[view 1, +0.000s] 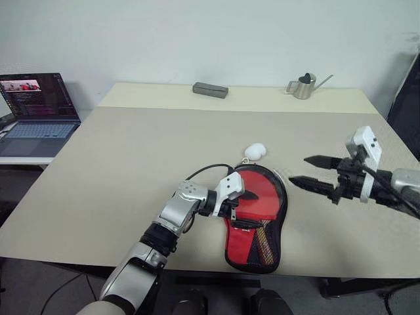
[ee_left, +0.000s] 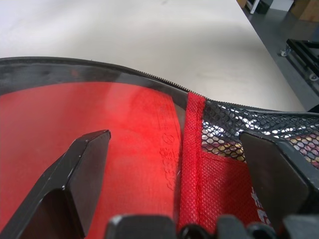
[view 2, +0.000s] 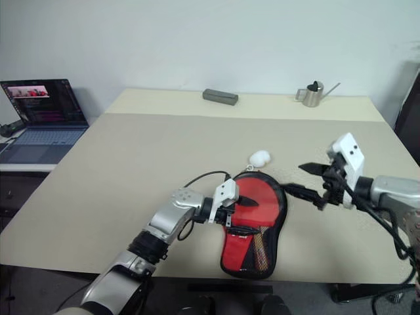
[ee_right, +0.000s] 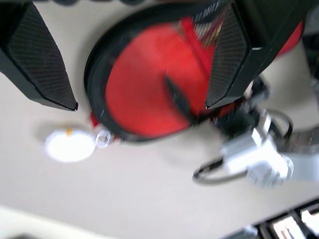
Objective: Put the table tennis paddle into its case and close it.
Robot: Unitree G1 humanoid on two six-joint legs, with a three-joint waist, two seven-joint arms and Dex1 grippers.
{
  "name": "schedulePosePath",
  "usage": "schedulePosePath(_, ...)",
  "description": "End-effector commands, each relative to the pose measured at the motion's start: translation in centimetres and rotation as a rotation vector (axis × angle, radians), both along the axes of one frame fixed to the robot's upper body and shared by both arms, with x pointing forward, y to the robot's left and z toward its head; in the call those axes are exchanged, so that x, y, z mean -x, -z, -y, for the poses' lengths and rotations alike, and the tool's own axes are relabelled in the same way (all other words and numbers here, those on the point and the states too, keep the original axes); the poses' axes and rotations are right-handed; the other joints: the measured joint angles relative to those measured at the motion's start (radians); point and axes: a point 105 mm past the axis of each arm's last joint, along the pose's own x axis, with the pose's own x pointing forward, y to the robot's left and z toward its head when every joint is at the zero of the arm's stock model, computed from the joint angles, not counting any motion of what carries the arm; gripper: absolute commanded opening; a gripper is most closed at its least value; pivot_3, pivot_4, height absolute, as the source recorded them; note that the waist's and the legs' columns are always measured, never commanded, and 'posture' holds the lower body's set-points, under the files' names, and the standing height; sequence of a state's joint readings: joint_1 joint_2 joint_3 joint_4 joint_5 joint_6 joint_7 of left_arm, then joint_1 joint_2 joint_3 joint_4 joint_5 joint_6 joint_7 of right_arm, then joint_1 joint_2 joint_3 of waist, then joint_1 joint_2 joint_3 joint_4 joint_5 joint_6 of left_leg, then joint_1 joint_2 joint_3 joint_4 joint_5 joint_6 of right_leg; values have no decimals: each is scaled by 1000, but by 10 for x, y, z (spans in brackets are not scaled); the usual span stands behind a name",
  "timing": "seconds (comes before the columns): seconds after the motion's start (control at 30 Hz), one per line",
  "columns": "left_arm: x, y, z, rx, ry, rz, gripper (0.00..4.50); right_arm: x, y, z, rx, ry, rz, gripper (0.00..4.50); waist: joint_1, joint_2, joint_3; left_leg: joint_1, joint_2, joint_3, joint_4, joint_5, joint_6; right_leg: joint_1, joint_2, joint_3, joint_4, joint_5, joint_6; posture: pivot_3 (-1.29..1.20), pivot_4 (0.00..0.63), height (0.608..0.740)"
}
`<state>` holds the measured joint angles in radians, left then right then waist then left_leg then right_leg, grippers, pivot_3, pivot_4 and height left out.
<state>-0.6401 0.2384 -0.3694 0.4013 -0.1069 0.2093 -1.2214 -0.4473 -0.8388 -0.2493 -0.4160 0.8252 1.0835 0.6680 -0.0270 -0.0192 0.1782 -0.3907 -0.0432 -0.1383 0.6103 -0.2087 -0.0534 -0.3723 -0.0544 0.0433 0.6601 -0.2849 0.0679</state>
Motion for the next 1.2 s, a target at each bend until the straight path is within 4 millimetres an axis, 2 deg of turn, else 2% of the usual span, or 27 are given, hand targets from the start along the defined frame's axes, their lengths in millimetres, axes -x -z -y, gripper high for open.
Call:
schedulePosePath(0.03,10,33,-4,-101,11,-97,4495,-25,-11,-4,-23,41,31,4500,-1,1,-1,0,0,0,0,0,0,0,0,0,0,0,0,0,150,740)
schedulePosePath(0.23,11,34,-5,-104,12,-99,4495,-73,-16,-21,-63,104,14,4500,-1,3,-2,0,0,-1,0,0,0,0,0,0,0,0,0,0,150,740)
schedulePosePath(0.37,12,35,-5,-103,8,-101,4495,-115,-3,-39,-36,167,4,4500,-4,6,-4,1,-1,0,0,0,0,-1,0,0,1,2,-3,0,150,740)
schedulePosePath(0.57,15,36,-6,-104,0,-101,4495,-159,18,-56,-38,282,-8,4500,-5,6,-4,0,-1,-1,-1,0,0,-1,0,0,2,3,-5,0,150,740)
schedulePosePath(0.7,17,37,-7,-103,-7,-103,4495,-173,29,-70,-19,310,7,4500,-8,7,-5,1,-1,-1,-2,0,0,-2,0,0,3,3,-6,0,150,740)
schedulePosePath(0.83,18,37,-8,-105,-13,-102,4495,-179,44,-75,2,360,2,4500,-9,7,-5,1,-1,-1,-2,0,0,-2,0,0,3,3,-6,0,150,740)
schedulePosePath(1.2,21,39,-12,-122,-25,-102,4495,-175,86,-85,82,381,-38,4500,-26,8,-5,2,-1,-1,-2,0,0,-2,0,1,4,3,-6,0,150,740)
